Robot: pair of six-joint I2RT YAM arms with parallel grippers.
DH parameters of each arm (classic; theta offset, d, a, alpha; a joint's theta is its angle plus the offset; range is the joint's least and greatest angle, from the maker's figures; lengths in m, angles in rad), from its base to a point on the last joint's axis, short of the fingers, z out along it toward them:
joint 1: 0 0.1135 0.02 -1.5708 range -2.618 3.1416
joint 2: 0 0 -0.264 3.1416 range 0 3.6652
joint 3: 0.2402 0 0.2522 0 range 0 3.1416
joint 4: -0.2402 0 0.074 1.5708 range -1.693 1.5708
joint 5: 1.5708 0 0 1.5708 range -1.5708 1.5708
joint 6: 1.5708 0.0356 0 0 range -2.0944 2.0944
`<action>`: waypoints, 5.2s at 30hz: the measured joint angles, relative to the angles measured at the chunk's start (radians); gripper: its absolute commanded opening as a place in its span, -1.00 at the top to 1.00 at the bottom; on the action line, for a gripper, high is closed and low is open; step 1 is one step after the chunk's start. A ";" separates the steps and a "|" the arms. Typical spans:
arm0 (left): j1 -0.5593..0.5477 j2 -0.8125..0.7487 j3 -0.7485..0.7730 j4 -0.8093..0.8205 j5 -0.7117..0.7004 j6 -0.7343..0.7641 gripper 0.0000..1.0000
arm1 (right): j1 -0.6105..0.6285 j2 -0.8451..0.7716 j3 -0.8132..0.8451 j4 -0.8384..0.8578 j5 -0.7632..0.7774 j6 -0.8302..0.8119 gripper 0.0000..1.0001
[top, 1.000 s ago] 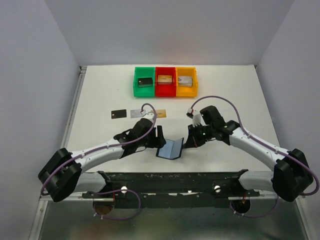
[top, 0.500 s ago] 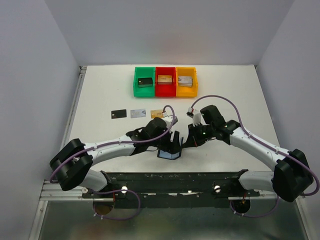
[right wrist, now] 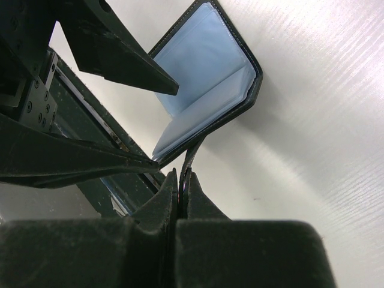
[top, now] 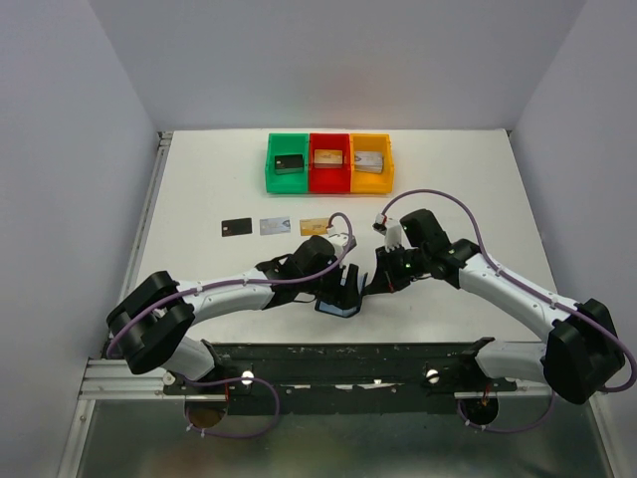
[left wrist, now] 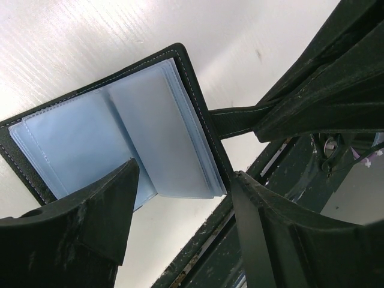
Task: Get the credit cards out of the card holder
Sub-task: Remove the credit card from the card holder.
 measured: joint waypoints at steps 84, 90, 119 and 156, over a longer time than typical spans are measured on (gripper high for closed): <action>0.013 0.088 0.049 0.003 -0.029 -0.007 -0.48 | -0.020 0.062 0.071 -0.072 0.045 -0.019 0.99; 0.013 0.085 0.050 -0.022 -0.065 0.001 -0.47 | -0.020 0.062 0.071 -0.072 0.045 -0.019 0.99; 0.034 -0.033 0.032 -0.119 -0.249 0.010 -0.75 | -0.020 0.062 0.071 -0.072 0.045 -0.019 0.99; 0.031 0.012 0.022 -0.110 -0.243 -0.010 -0.51 | -0.098 0.084 0.039 -0.112 0.209 0.124 -0.07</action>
